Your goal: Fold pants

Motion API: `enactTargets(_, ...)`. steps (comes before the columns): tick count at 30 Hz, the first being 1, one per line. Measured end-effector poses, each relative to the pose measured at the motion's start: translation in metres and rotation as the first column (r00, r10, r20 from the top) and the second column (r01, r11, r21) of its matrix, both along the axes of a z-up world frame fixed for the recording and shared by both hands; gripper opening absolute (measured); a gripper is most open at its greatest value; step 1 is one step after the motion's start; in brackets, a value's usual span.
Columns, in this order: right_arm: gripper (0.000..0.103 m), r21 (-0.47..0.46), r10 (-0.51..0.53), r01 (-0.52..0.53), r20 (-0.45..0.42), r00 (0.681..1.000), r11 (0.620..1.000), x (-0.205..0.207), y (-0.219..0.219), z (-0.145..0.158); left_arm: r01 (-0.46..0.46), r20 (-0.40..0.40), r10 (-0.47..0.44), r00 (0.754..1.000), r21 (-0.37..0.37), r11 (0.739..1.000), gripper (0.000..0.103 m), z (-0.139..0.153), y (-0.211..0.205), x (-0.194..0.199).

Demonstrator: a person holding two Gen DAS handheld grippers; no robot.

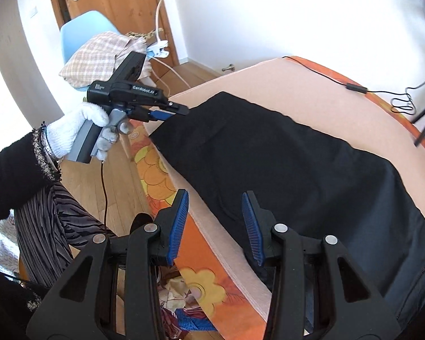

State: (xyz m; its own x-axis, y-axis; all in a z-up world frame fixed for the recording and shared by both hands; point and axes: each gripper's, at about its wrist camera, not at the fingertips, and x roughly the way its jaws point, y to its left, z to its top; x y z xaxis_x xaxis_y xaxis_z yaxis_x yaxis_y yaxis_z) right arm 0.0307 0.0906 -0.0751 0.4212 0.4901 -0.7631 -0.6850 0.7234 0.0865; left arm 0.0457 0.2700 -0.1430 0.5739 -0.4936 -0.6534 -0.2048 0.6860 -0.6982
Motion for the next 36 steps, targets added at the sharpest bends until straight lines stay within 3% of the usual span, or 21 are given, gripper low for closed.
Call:
enactTargets(5, 0.041, -0.064, 0.039, -0.041, -0.025, 0.999, 0.997, 0.013, 0.039, -0.041, 0.019, 0.065, -0.016, 0.998, -0.044, 0.999, 0.046, 0.022, 0.001, -0.014)
enactTargets(9, 0.041, -0.081, 0.041, -0.044, -0.043, 0.998, 0.996, 0.027, 0.054, -0.056, 0.027, 0.105, -0.017, 0.994, -0.099, 0.995, 0.046, 0.029, -0.002, -0.017)
enactTargets(13, 0.041, -0.069, 0.024, -0.028, -0.057, 0.998, 0.997, 0.037, 0.058, -0.057, 0.014, 0.032, -0.016, 0.999, 0.063, 0.998, 0.046, 0.021, -0.004, -0.015)
enactTargets(21, 0.041, -0.041, 0.068, -0.070, -0.052, 0.996, 0.997, 0.036, 0.064, -0.050, -0.078, 0.023, 0.077, 0.997, 0.080, 0.994, 0.046, 0.015, 0.022, -0.035)
enactTargets(27, 0.041, -0.127, 0.207, -0.210, -0.039, 0.978, 0.969, 0.035, 0.114, -0.063, -0.076, 0.028, 0.072, 0.997, 0.153, 0.985, 0.046, 0.020, 0.014, -0.042)
enactTargets(36, 0.038, -0.241, 0.259, -0.267, -0.062, 0.964, 0.933, 0.052, 0.144, -0.089, -0.067, 0.030, 0.064, 0.998, 0.089, 0.994, 0.046, 0.015, 0.016, -0.038)
